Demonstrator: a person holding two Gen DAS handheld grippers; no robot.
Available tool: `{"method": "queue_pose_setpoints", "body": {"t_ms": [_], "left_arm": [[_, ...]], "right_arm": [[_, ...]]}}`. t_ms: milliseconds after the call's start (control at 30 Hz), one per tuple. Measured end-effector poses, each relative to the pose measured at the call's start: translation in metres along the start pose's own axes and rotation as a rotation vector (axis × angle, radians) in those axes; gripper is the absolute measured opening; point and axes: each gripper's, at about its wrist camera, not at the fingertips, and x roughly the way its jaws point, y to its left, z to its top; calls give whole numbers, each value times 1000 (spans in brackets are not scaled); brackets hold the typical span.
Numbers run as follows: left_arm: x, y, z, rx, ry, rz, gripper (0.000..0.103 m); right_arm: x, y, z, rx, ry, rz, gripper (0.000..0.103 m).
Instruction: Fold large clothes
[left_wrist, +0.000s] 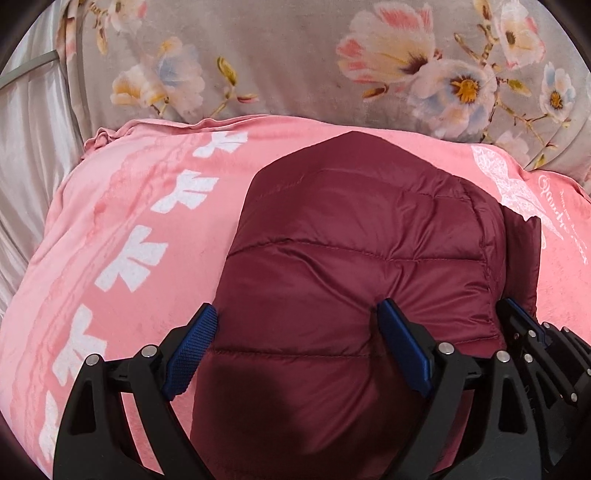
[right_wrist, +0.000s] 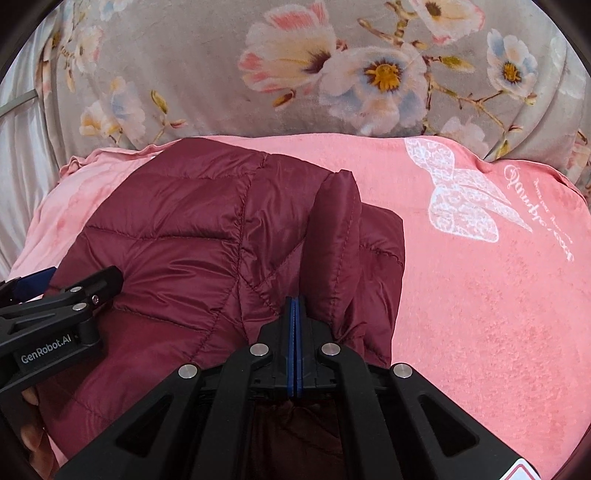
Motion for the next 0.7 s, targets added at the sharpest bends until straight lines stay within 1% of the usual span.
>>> {"method": "queue_pose_setpoints", "body": {"t_ms": [133, 267, 467, 600, 700], "left_arm": [[6, -2, -4, 8, -8, 6, 88], [11, -2, -9, 8, -12, 2, 89], [22, 2, -15, -21, -14, -20, 93], [29, 5, -18, -49, -7, -44, 95], [30, 3, -20, -42, -19, -33, 95]], "right_arm": [[7, -4, -4, 16, 6, 14, 0], [14, -13, -4, 62, 27, 56, 0], [22, -21, -4, 107, 59, 104, 0], [26, -22, -5, 118, 74, 117, 0], [28, -25, -5, 131, 82, 136, 0]]}}
